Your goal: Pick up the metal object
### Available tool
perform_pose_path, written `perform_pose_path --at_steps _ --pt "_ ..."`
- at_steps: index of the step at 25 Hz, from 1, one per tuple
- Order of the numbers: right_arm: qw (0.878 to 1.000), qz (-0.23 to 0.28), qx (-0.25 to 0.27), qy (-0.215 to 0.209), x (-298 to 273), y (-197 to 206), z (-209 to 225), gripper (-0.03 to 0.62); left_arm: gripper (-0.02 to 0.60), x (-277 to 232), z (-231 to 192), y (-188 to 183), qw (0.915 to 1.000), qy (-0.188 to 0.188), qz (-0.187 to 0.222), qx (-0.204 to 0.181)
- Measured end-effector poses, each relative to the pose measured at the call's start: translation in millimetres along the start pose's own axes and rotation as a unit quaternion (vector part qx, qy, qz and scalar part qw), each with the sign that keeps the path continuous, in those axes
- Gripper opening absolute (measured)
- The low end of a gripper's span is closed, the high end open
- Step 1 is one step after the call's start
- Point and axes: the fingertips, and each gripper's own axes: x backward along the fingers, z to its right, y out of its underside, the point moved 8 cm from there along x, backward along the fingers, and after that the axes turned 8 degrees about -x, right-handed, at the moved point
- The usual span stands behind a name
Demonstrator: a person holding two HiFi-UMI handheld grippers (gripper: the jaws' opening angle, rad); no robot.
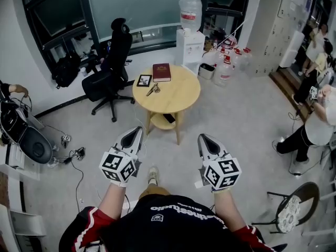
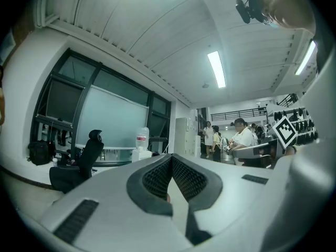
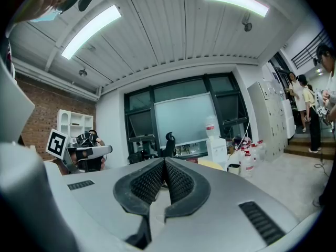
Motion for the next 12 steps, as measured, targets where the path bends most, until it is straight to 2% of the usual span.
perform_pose_path --at_steps 7,12 --pt "1.0 0.003 0.001 0.002 -21.3 -16.5 12.8 0.028 0.016 -37.9 -9.2 -9.8 0.9998 0.018 0.001 -0.006" --pt "1.0 0.001 0.001 0.005 -38.5 -21.4 23.3 0.028 0.016 -54.6 -18.6 -10.2 0.9998 0.017 0.0 -0.007"
